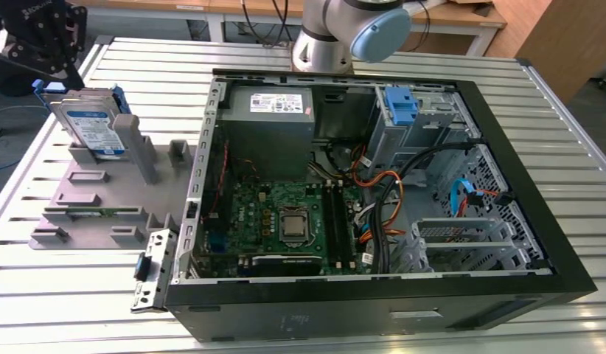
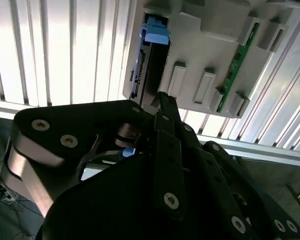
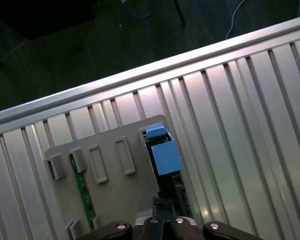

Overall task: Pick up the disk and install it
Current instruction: 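Pick up the disk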

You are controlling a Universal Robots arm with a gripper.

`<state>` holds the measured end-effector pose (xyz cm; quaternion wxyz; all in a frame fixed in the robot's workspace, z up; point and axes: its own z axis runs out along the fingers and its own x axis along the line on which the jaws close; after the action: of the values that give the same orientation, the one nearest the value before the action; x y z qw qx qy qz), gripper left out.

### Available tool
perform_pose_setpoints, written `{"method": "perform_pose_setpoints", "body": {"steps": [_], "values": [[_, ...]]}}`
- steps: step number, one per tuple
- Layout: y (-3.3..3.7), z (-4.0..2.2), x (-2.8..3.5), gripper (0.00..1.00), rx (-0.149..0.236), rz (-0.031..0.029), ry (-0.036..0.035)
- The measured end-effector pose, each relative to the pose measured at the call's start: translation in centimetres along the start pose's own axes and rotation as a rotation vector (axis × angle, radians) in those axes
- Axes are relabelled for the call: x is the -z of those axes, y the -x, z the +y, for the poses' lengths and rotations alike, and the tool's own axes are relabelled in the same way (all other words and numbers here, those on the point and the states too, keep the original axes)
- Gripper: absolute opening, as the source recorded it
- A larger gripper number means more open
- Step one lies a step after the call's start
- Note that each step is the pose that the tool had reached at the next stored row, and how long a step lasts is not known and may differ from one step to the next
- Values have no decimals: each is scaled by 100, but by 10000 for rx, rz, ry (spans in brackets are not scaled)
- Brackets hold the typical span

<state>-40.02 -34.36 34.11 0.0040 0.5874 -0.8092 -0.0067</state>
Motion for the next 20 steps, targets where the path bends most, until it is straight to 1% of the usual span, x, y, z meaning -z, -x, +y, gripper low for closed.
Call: {"method": "perform_pose_setpoints", "body": {"steps": [2,4,7,10,11,18,20], "values": [[0,0,-2,11,326,2,2],[0,1,-5,11,629,-15,8],[0,0,-9,11,1016,-78,30],[0,0,-11,11,1340,-188,63],[1,0,-12,11,1412,-200,67],[0,0,-11,11,1490,-199,69],[0,0,-13,11,1787,-195,72]]}}
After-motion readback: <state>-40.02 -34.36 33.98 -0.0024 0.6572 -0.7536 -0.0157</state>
